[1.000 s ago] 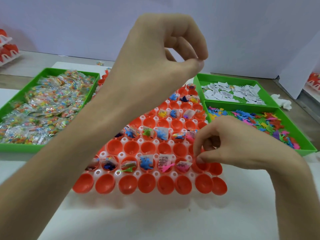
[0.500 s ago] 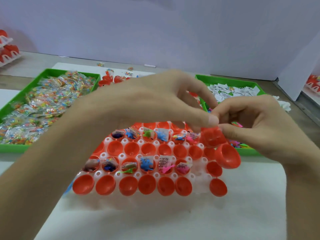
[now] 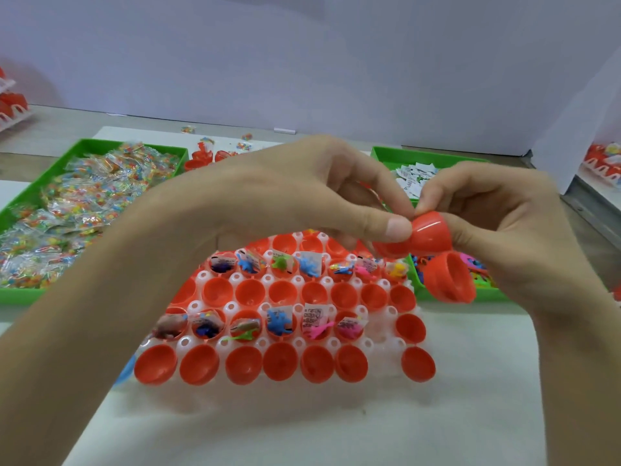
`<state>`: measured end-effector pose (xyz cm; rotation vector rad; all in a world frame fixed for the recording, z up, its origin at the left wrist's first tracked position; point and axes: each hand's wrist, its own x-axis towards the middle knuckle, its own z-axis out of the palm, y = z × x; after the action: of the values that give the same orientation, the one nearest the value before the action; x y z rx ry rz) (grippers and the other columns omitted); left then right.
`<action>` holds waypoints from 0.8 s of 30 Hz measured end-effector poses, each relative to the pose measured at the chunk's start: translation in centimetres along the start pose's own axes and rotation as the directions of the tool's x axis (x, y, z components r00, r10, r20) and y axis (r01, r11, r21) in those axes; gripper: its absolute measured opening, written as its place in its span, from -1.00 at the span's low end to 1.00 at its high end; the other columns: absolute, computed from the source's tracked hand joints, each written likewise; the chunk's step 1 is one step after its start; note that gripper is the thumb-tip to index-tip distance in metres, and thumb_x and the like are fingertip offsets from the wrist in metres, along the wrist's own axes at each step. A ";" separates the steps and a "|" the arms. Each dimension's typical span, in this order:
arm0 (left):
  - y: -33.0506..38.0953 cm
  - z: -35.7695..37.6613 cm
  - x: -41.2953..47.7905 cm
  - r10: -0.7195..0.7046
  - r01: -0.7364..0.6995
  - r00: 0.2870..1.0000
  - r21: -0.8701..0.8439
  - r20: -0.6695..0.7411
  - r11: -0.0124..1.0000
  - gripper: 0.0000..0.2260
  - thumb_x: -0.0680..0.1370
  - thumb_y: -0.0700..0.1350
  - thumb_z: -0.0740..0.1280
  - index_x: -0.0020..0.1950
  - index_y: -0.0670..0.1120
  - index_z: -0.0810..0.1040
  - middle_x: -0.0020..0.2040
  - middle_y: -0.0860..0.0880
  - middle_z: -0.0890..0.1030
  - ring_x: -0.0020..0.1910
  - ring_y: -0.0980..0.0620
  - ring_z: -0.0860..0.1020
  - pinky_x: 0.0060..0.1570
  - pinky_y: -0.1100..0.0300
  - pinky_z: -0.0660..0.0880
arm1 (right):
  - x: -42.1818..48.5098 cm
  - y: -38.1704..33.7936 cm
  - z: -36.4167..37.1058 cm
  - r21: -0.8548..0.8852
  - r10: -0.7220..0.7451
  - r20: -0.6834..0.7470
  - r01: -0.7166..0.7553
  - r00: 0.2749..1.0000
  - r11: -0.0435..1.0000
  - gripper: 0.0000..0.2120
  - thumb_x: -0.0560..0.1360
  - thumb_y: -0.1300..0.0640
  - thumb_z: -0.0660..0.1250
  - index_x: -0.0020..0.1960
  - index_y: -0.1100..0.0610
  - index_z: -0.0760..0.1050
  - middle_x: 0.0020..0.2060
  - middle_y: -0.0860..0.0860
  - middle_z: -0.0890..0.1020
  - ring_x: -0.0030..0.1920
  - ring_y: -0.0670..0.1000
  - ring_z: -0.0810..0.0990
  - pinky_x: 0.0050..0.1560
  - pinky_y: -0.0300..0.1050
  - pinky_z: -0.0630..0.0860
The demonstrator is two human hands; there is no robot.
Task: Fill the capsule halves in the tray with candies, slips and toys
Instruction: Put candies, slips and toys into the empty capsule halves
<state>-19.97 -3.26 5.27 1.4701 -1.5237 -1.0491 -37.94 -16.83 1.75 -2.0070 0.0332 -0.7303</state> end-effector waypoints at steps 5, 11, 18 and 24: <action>-0.5 -0.4 0.2 -0.013 0.014 1.000 -0.056 0.016 0.998 -0.73 0.42 0.05 0.43 -0.01 -0.10 0.71 -0.10 -0.11 0.73 -0.13 0.03 0.70 -0.14 0.30 0.59 | 0.0 -0.1 0.1 0.028 0.020 0.007 -0.020 1.000 0.999 -0.92 0.41 0.16 0.41 -0.11 0.14 0.57 -0.28 -0.14 0.66 -0.27 -0.14 0.63 -0.18 -0.30 0.55; -0.7 -0.8 0.0 -0.045 0.046 0.999 -0.074 0.013 0.996 -0.76 0.43 -0.01 0.45 -0.01 -0.13 0.70 -0.11 -0.10 0.73 -0.13 -0.03 0.74 -0.13 0.24 0.64 | -0.1 -0.3 -0.2 0.016 0.084 0.071 -0.085 0.994 0.996 -0.88 0.39 0.17 0.44 -0.11 0.19 0.59 -0.23 -0.12 0.71 -0.22 -0.11 0.70 -0.15 -0.27 0.59; -0.8 -1.2 -0.2 -0.039 0.039 0.998 -0.013 -0.054 0.999 -0.82 0.37 -0.01 0.49 -0.10 -0.07 0.71 -0.17 -0.08 0.72 -0.21 0.04 0.71 -0.22 0.34 0.57 | -0.3 0.6 -0.8 -0.290 0.312 0.327 -0.219 0.892 0.932 -0.90 0.33 0.19 0.54 -0.22 0.01 0.70 -0.41 0.16 0.55 -0.41 0.08 0.46 -0.35 0.02 0.42; -0.8 -1.3 -0.1 -0.028 0.024 0.993 -0.035 -0.119 0.999 -0.72 0.35 0.09 0.46 -0.13 -0.10 0.67 -0.25 -0.04 0.66 -0.26 0.07 0.69 -0.18 0.29 0.62 | 0.0 1.4 0.3 -0.480 0.472 0.389 -0.263 0.792 0.837 -0.79 0.34 0.18 0.56 -0.26 -0.13 0.66 -0.43 0.14 0.48 -0.40 0.13 0.42 -0.36 -0.08 0.36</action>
<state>-18.49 -3.22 5.06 1.5057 -1.4005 -0.9791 -37.45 -17.29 0.51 -2.4294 0.2994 0.0814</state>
